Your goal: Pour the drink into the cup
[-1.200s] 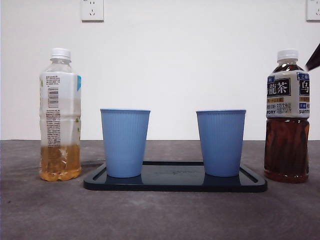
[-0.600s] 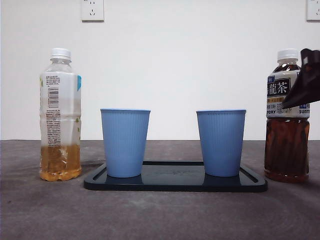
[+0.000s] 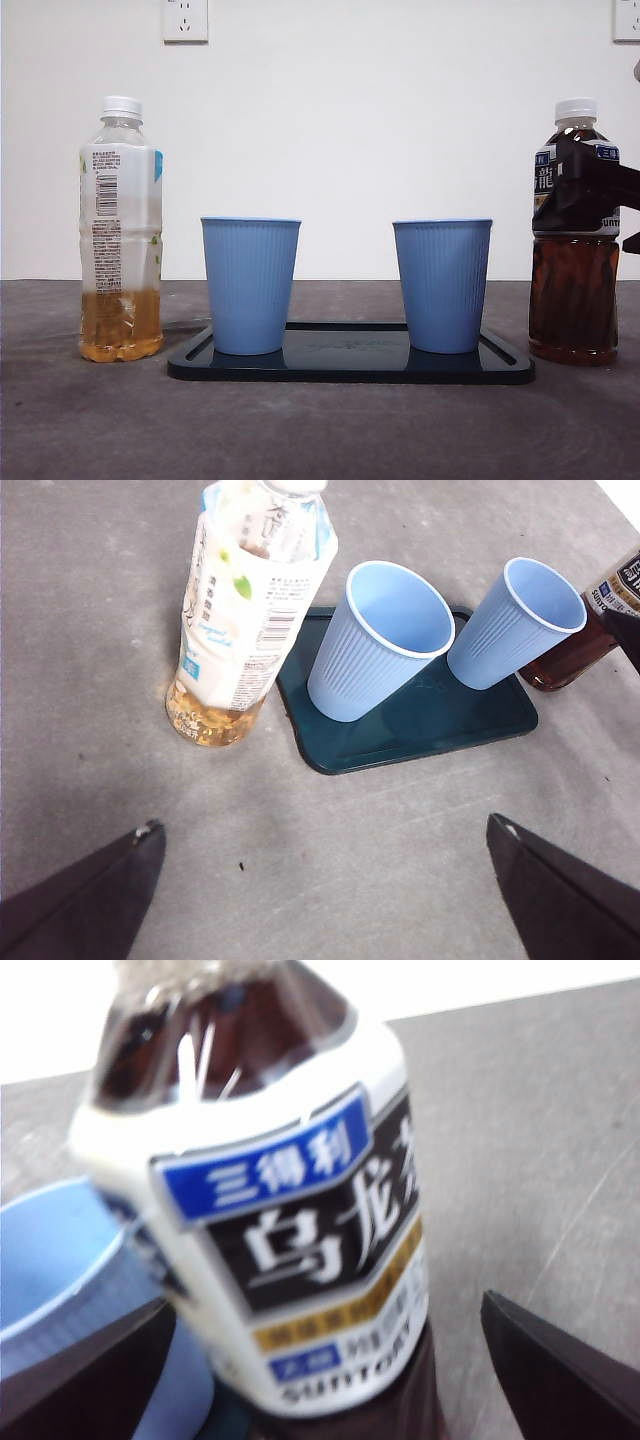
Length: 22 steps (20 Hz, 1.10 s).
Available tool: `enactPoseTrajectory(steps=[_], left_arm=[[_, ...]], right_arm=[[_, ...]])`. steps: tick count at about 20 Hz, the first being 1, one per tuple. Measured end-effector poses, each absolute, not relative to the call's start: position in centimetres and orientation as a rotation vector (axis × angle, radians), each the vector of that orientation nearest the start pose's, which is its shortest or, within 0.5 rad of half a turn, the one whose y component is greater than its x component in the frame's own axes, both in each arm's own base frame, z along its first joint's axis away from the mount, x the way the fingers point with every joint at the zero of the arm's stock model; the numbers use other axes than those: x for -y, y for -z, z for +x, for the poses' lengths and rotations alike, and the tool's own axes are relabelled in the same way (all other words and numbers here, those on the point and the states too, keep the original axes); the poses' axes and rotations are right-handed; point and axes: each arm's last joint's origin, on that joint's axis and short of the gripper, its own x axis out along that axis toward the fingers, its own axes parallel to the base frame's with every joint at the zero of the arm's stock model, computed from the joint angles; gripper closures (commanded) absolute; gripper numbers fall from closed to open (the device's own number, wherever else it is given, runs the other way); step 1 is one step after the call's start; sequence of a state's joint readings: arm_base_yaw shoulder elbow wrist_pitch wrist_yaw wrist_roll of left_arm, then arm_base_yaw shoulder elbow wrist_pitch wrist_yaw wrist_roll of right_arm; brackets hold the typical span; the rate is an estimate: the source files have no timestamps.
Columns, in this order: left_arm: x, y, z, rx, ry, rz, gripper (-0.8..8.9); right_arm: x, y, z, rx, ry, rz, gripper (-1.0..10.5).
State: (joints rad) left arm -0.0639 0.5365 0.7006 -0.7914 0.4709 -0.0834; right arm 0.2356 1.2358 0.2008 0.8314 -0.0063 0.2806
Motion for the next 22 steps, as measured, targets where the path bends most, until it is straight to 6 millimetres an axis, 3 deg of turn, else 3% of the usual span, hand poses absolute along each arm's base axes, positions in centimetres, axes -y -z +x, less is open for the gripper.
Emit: enactPoseTrajectory(steps=[7,12,17,22], left_arm=[[2.0,-28.3,10.0,-0.643,0.491,-0.207,2.95],[2.0,-28.3,10.0,-0.642,0.491,-0.207,2.95],[2.0,-28.3,10.0,-0.642,0.491,-0.207,2.95],[2.0,-28.3,10.0,-0.643,0.491,-0.206,2.95]], right_arm=[[-4.9,-14.3,20.9,-0.186,-0.188,0.254,4.6],[-5.1,-13.8,21.7,-0.199,-0.188,0.241,5.7],[-5.1,-13.9,21.8,-0.188,-0.186,0.235,7.5],[-5.1,-14.1,21.7,-0.185,-0.191,0.223,7.8]])
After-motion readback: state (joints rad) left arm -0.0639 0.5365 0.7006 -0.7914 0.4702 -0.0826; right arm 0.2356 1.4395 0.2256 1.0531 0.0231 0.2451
